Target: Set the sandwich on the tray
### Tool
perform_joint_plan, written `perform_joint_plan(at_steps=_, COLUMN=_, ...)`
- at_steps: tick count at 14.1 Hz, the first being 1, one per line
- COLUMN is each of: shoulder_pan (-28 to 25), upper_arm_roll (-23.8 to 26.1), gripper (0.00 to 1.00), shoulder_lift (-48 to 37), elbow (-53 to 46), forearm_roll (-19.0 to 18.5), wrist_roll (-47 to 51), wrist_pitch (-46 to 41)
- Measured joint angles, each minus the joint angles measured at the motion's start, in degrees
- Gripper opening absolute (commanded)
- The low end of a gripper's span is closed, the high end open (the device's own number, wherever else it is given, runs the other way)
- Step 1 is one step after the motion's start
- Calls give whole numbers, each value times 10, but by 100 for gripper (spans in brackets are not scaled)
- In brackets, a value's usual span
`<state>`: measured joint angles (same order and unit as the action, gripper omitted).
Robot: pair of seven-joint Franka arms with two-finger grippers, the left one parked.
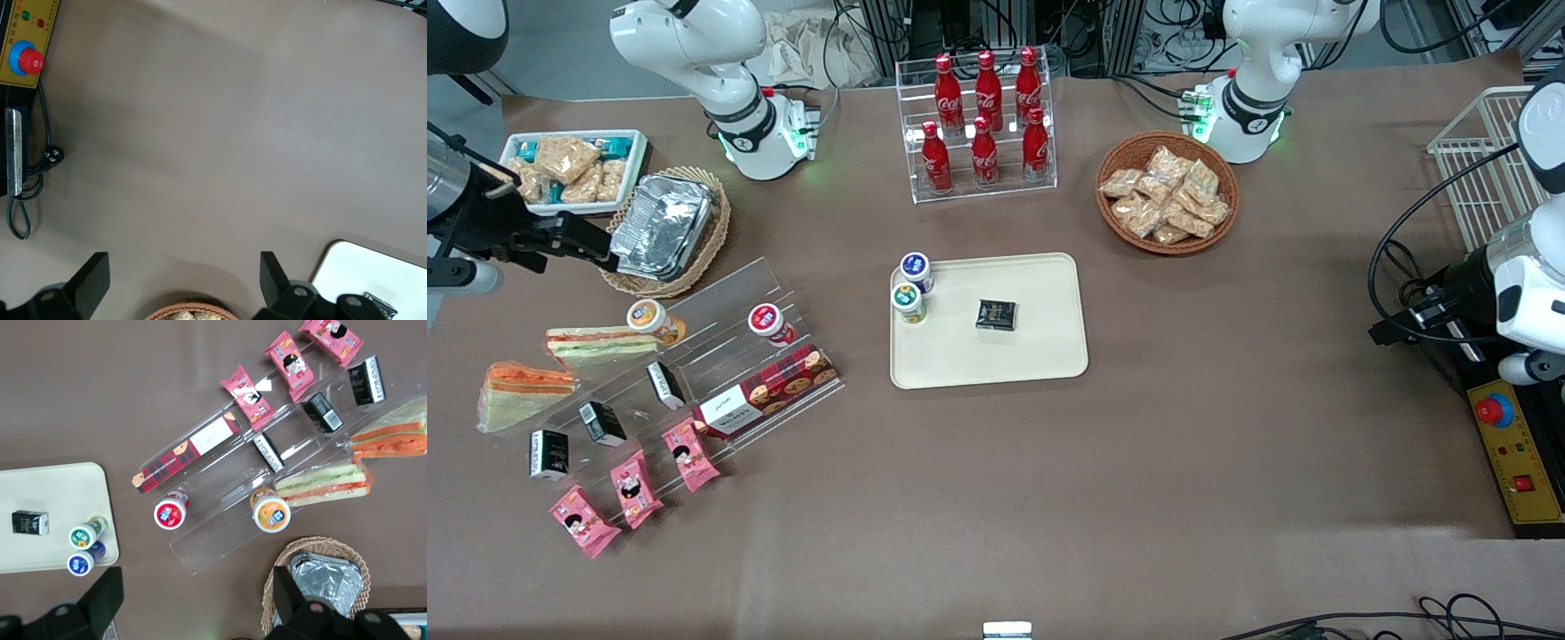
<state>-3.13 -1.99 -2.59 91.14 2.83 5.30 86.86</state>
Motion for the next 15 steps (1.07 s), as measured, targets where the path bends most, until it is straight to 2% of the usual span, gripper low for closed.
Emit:
perform_joint_plan(at_steps=6, shoulder_pan=0, upper_arm_roll=0, gripper=100, shoulder_lift=5, elbow=0, forearm_roll=-2, wrist_roll=0, wrist_pitch=12)
perform_joint_plan(at_steps=9, shoulder_pan=0, upper_arm_roll=0, gripper=100, shoulder_lift=9, elbow=0, forearm_roll=-37, wrist_roll=0, wrist_pitch=14)
perform_joint_plan(at_steps=11, shoulder_pan=3, upper_arm_roll=-1, gripper=100, shoulder_lift=13, elbow=0, forearm_roll=-45, wrist_roll=0, wrist_pitch=20)
perform_joint_plan(at_steps=15, shoulder_pan=13, upper_arm_roll=-40, gripper=100, shoulder_lift=24, elbow=0, forearm_roll=-46, wrist_roll=-1, wrist_pitch=27)
